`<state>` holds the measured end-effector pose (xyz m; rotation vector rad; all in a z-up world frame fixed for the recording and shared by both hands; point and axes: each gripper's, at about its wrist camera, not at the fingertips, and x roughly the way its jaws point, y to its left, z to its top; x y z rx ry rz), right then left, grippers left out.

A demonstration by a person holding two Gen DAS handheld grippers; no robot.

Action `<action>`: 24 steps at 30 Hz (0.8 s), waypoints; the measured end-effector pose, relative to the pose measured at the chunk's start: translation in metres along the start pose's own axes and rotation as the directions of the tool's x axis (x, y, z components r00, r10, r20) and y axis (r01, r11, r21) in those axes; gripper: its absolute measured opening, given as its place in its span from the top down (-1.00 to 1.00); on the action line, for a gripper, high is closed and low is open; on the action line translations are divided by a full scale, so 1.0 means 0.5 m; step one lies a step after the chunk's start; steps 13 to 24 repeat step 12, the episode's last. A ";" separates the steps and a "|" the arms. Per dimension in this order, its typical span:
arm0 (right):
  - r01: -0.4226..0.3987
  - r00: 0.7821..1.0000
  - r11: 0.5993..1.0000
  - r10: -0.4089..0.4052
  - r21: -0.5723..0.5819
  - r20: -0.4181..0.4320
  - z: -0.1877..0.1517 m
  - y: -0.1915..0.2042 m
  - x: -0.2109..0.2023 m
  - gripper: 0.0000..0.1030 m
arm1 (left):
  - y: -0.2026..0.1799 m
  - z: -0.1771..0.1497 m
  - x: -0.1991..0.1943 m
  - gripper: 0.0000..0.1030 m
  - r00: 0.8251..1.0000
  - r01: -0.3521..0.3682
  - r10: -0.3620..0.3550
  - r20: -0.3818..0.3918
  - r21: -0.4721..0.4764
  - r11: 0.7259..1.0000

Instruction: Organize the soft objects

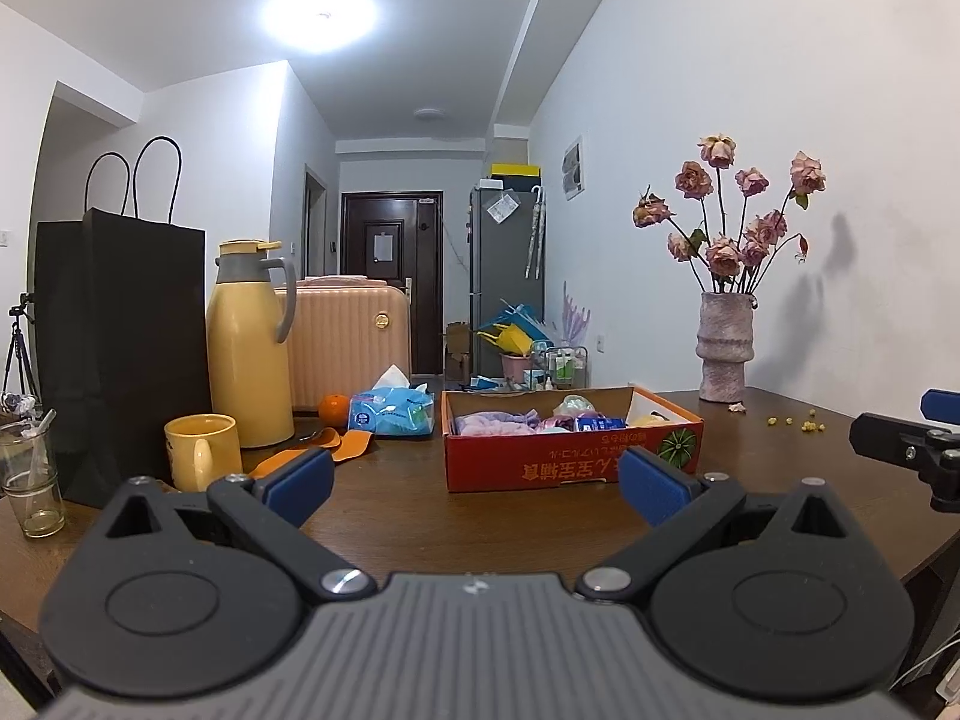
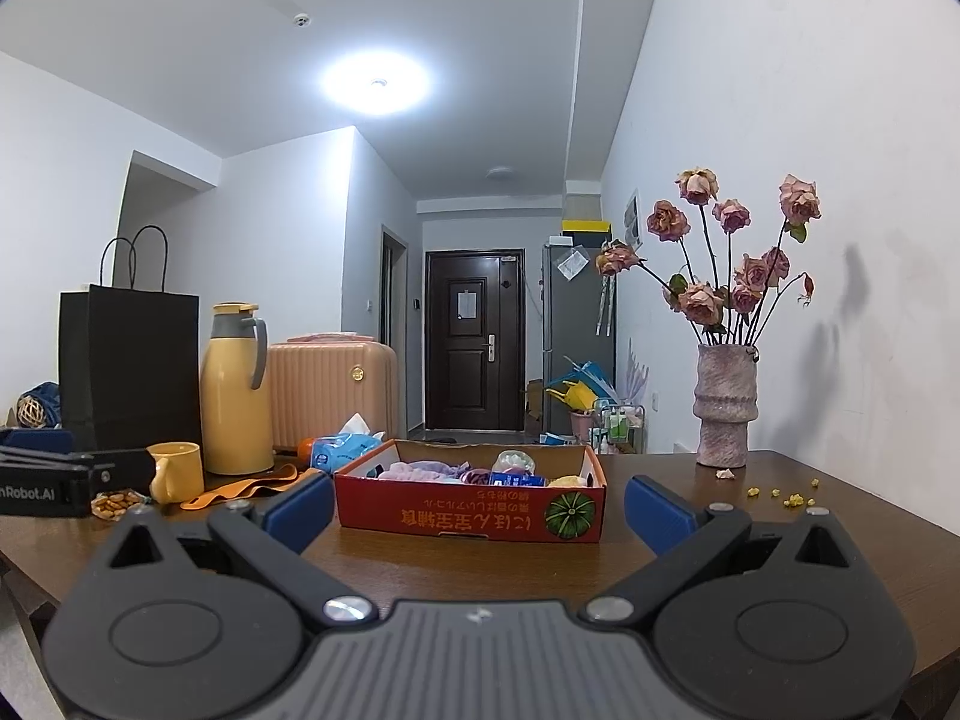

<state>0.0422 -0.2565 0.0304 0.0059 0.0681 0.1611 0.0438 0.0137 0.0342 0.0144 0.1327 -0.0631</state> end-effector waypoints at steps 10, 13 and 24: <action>0.000 1.000 1.000 0.000 -0.001 0.000 0.001 -0.001 0.002 -1.00 | -0.004 -0.003 -0.002 -1.00 1.000 0.010 -0.010 0.002 0.019 1.000; -0.001 1.000 1.000 0.001 -0.001 0.000 0.001 -0.001 0.002 -1.00 | -0.012 -0.004 -0.004 -1.00 1.000 0.022 -0.022 -0.002 0.051 0.998; -0.001 1.000 1.000 0.001 -0.001 0.000 0.001 -0.001 0.002 -1.00 | -0.012 -0.004 -0.004 -1.00 1.000 0.022 -0.022 -0.002 0.051 0.998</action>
